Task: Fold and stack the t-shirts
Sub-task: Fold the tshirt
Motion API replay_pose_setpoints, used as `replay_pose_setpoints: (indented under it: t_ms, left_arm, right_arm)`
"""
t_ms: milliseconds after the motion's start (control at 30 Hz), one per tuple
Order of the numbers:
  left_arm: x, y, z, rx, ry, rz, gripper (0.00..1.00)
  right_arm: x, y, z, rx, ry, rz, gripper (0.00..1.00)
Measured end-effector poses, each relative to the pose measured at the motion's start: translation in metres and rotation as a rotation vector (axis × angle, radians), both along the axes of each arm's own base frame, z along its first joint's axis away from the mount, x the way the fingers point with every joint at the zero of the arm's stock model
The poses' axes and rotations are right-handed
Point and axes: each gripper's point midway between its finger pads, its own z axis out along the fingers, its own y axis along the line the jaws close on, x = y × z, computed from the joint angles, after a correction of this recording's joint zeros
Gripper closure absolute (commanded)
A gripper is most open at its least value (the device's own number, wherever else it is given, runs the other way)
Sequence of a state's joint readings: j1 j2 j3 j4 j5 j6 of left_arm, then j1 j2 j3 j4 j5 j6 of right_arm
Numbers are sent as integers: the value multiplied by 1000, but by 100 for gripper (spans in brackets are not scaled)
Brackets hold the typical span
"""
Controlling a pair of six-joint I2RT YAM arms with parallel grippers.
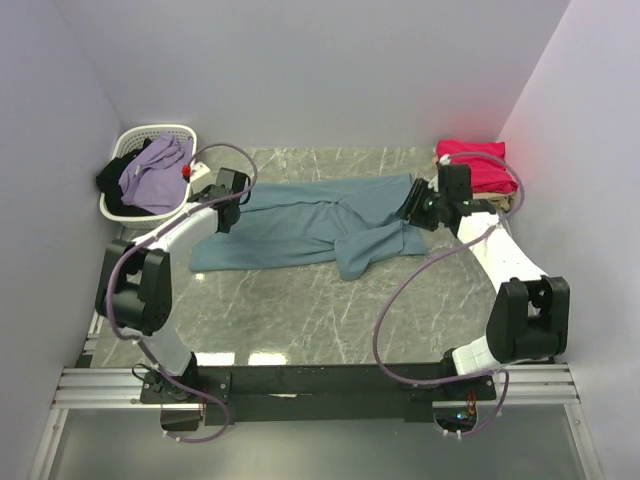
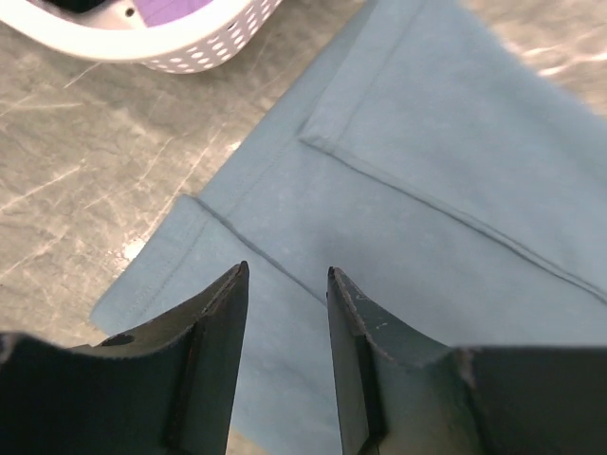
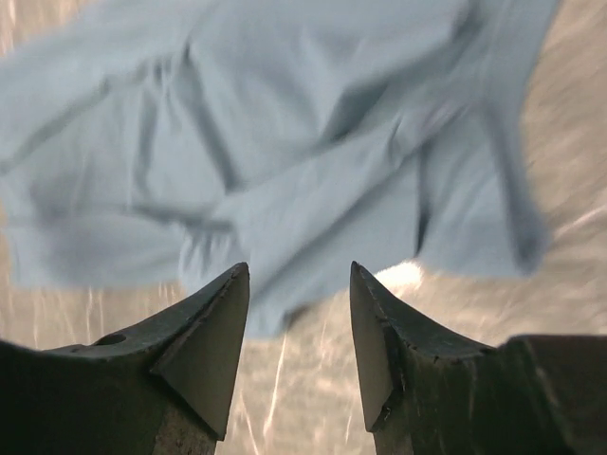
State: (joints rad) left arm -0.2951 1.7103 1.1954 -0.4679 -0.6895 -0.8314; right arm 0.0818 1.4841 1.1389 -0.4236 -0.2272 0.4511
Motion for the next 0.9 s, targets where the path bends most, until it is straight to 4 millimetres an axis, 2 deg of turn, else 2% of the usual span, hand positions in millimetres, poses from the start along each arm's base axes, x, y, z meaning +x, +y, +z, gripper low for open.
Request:
replay_pose_setpoints:
  t_ms: [67,133,267,367,567,800,900]
  left_arm:
    - [-1,-3,9,-25,-28,-15,56]
    - [-6,-7,13,-55,-47,-35,58]
    - [-23,-19,12,-107,-56,-89,60]
    - [-30,-30,10,-128,-49,-124,61]
    - [-37,-44,3,-142,-29,-166,62]
    - [-37,-46,3,-142,-28,-173,62]
    - [-37,-46,3,-141,-27,-172,62]
  right_arm:
    - [-14,11,-8,13,21,35,46]
    - [-30,29,-23,32,65,84,46]
    - [-67,61,-57,69,167,165,45]
    - [-85,78,-68,81,211,200,45]
    - [-88,101,-69,89,195,232,45]
    - [-89,102,-90,53,243,214,46]
    - [-90,101,-92,43,247,211,46]
